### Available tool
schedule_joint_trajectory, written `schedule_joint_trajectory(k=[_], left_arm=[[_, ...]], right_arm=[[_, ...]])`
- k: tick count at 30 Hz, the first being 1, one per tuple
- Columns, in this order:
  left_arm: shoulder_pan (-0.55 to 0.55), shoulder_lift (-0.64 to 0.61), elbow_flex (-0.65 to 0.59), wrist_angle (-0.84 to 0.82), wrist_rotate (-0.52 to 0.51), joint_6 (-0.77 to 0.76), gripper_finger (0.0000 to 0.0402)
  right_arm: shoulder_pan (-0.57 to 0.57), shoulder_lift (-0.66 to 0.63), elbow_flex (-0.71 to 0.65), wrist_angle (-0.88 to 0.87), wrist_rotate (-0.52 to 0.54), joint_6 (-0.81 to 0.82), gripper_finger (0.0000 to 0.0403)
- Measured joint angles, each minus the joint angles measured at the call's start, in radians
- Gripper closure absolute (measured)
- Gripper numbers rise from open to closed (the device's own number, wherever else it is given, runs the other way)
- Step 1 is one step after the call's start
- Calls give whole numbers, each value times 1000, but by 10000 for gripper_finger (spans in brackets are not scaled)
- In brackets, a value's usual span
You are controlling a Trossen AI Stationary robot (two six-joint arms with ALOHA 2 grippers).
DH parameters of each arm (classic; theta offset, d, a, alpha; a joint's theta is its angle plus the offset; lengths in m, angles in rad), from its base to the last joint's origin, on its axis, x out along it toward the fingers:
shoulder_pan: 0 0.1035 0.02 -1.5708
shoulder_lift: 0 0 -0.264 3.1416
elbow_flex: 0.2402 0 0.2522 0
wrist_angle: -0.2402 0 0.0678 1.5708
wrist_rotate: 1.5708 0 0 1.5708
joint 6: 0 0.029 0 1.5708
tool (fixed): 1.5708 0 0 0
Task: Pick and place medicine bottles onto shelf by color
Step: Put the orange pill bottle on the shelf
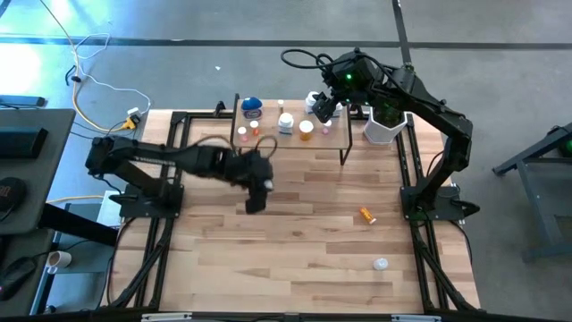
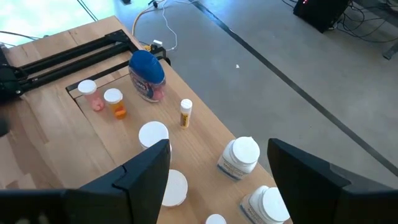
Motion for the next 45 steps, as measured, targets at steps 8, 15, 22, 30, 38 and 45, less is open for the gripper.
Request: schedule_joint_trajectory(k=[8,15,22,30,38,45], left_arm=[[207,0,80,-12,0,178,291],[346,0,121,-8,-12,282,291],[430,2,122,2,-16,318,291],[450,65,122,14,-4,348,291],[450,112,122,13,-1,403,291],[450,129,121,-6,0,407,291]], right_arm=[[0,0,0,-16,-1,24,142],[1,0,0,-23,-61,76,142],[-1,0,0,-23,-54,105,142],[-1,0,0,-23,10,134,142],[-1,1,0,-23,12,161,142],[-1,1,0,-23,12,161,142]])
